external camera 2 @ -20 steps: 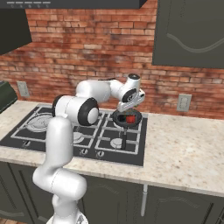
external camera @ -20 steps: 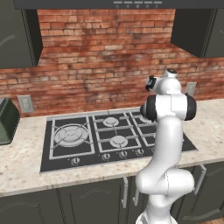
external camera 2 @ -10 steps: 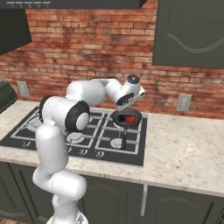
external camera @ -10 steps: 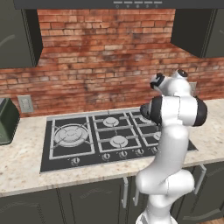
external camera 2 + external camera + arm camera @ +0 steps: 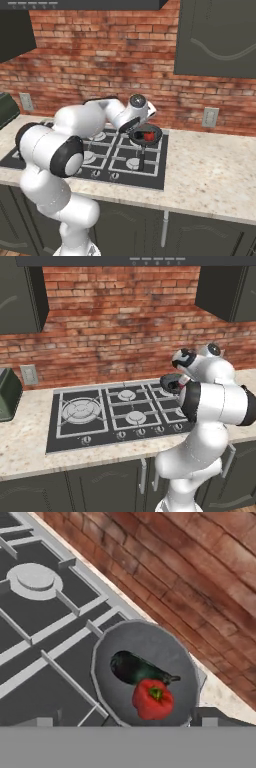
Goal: Put the eggplant and bell pepper in the pan. Then turn on the rear right burner and set the heat to medium.
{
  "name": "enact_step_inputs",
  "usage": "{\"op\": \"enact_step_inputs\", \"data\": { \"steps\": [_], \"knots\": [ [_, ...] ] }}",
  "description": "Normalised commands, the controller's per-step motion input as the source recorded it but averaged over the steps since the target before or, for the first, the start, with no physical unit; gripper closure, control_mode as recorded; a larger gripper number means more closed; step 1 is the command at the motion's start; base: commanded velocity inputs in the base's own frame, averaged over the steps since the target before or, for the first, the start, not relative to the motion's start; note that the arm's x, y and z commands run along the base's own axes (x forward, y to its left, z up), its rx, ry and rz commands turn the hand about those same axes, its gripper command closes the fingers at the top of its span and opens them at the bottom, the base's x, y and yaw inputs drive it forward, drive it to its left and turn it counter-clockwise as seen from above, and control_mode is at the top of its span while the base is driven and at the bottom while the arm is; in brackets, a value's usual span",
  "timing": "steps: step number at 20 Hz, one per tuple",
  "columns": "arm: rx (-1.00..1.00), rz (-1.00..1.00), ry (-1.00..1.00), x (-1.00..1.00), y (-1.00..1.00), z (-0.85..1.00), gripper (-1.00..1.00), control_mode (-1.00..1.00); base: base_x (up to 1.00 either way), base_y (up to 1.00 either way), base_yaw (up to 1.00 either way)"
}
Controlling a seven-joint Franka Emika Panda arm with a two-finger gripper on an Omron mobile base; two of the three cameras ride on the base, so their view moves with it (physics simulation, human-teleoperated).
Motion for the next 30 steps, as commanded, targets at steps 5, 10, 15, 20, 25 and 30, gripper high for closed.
{"op": "enact_step_inputs", "data": {
  "steps": [5,10,15,20,25,30],
  "knots": [
    [-0.02,-0.12,0.26,-0.11,0.24,0.76,-1.0,-1.0,0.0,0.0,0.0],
    [0.04,-0.29,0.07,-0.47,0.03,0.63,-1.0,-1.0,0.0,0.0,0.0],
    [0.02,-0.28,0.0,-0.7,0.08,0.24,-1.0,-1.0,0.0,0.0,0.0],
    [0.0,-0.05,-0.06,-0.96,0.28,0.0,-1.0,-1.0,0.0,0.0,0.0],
    [0.0,0.0,-0.15,-0.88,0.34,0.0,-1.0,-1.0,0.0,0.0,0.0],
    [0.0,0.0,0.06,-0.6,0.23,0.0,-1.0,-1.0,0.0,0.0,0.0]
  ]
}}
